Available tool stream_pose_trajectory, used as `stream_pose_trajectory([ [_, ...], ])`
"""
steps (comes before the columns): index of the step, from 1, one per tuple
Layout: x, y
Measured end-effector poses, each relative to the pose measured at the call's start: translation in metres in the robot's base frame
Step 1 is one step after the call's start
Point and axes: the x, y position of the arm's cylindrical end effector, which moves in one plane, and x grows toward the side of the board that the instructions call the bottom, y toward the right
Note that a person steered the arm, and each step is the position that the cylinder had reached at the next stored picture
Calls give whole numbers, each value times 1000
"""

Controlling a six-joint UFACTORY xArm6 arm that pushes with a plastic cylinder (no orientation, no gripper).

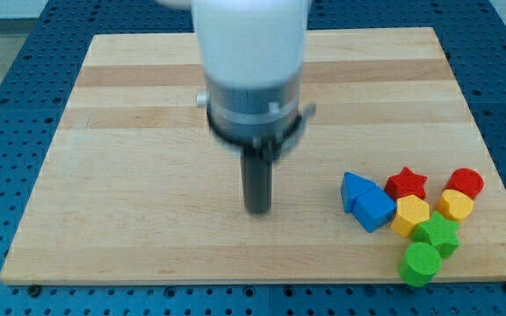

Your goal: Push the green circle slightly towards the left of the board

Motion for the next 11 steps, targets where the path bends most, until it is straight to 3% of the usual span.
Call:
stream_pose_trajectory([
  [1, -123, 19],
  [2, -169, 113],
  [3, -153, 264],
  [4, -122, 356],
  [5, -106, 356],
  [7, 89, 356],
  [8, 114, 351],
  [11, 118, 258],
])
